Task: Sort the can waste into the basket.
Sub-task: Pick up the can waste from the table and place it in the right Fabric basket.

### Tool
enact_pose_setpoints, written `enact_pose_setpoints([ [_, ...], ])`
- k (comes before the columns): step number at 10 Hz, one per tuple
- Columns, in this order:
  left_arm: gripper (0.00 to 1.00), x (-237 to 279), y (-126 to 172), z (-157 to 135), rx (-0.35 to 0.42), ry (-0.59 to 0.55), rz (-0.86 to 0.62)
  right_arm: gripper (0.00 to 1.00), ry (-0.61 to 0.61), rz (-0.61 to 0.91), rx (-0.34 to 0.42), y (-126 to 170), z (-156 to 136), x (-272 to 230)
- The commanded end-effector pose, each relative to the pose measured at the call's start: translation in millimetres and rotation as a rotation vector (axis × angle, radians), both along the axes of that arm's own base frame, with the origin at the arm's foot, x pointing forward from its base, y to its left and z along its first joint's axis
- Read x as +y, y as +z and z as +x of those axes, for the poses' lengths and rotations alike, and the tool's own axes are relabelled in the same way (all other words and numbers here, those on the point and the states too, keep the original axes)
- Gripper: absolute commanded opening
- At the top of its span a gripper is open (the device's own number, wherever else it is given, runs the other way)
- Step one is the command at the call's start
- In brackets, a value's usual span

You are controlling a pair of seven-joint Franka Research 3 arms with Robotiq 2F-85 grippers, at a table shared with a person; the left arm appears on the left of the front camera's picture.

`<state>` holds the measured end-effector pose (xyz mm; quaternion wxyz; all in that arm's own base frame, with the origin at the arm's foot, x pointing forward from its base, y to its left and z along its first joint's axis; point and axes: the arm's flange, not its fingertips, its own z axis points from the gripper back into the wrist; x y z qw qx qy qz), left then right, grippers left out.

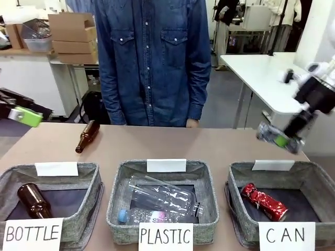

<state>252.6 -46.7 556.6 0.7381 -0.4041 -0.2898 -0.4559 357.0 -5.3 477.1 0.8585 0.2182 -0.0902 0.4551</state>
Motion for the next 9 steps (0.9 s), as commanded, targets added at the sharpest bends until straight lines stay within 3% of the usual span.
enact_pose_setpoints([
  [1, 1.00, -1.2, 0.8, 1.2, -0.008, -0.007, -0.019, 0.00, 0.564, 0.216, -0.160, -12.2, -28.9, -15.6],
  [2, 1.00, -1.2, 0.8, 1.2, -0.008, -0.007, -0.019, 0.00, 0.637, 0.241, -0.214, -14.8, -39.8, -15.8],
  [7, 1.00, -1.2, 0.8, 1.2, -0.008, -0.007, -0.019, 0.00, 0.571, 0.187, -0.220, -18.3, -41.0, -10.5],
  [8, 1.00, -1.2, 0.8, 1.2, -0.008, -0.007, -0.019, 0.58, 0.539, 0.171, -0.224, -19.2, -40.9, -9.8],
  [9, 1.00, -1.2, 0.8, 1.2, -0.008, -0.007, -0.019, 0.99, 0.535, 0.143, -0.242, -20.8, -41.9, -8.9],
])
